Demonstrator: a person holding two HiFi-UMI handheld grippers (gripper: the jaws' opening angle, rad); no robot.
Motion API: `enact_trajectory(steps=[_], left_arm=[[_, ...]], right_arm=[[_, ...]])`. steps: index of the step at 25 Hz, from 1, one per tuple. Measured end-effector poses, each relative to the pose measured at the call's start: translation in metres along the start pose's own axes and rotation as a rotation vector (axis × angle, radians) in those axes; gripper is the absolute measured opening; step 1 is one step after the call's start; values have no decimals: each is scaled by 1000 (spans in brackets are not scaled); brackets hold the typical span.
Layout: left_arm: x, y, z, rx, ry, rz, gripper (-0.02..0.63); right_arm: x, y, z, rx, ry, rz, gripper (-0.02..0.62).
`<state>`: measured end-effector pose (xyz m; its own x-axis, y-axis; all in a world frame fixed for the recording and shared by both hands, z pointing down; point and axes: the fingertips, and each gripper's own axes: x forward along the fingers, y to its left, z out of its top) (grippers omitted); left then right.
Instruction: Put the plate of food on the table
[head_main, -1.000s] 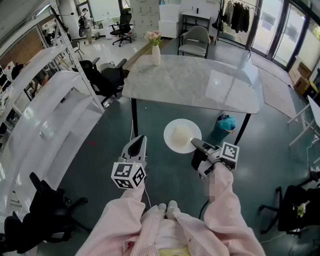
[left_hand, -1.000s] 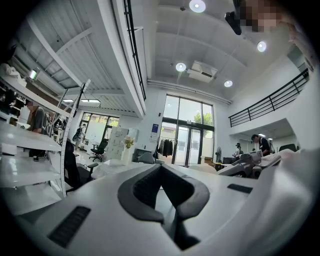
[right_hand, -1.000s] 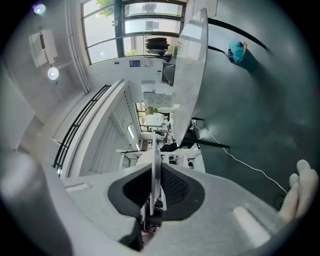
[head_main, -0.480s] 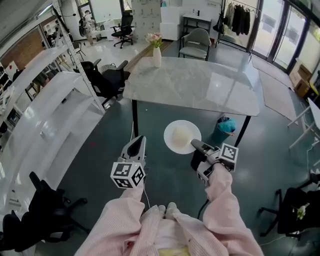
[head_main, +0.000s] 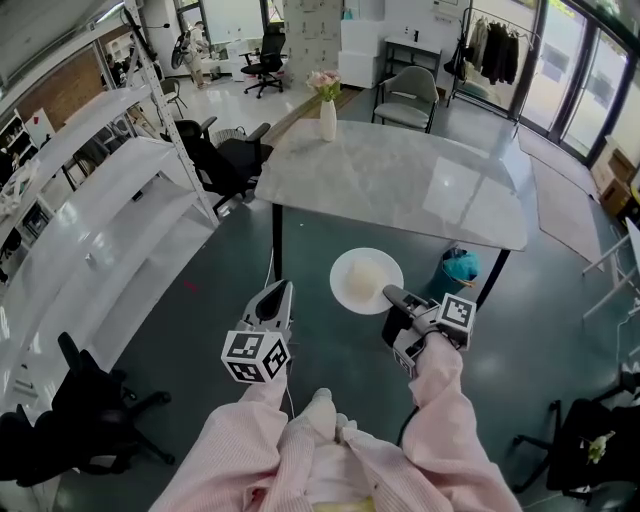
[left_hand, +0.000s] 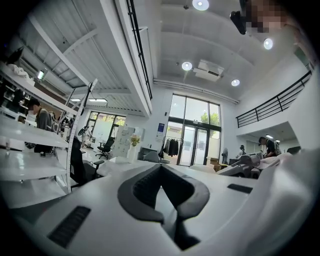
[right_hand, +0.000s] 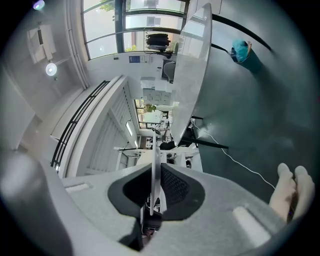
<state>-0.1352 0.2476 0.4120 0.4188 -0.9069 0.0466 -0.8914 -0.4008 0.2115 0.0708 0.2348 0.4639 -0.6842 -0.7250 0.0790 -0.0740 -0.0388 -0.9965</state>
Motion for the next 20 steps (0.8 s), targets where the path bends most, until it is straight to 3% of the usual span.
enact_trajectory(steps=[7, 20], left_arm=[[45, 12, -2, -3, 14, 3, -5], [191, 76, 18, -6, 24, -49, -5]], right_arm=[[30, -4, 35, 18, 4, 4, 28], [144, -6, 137, 0, -39, -11, 28]])
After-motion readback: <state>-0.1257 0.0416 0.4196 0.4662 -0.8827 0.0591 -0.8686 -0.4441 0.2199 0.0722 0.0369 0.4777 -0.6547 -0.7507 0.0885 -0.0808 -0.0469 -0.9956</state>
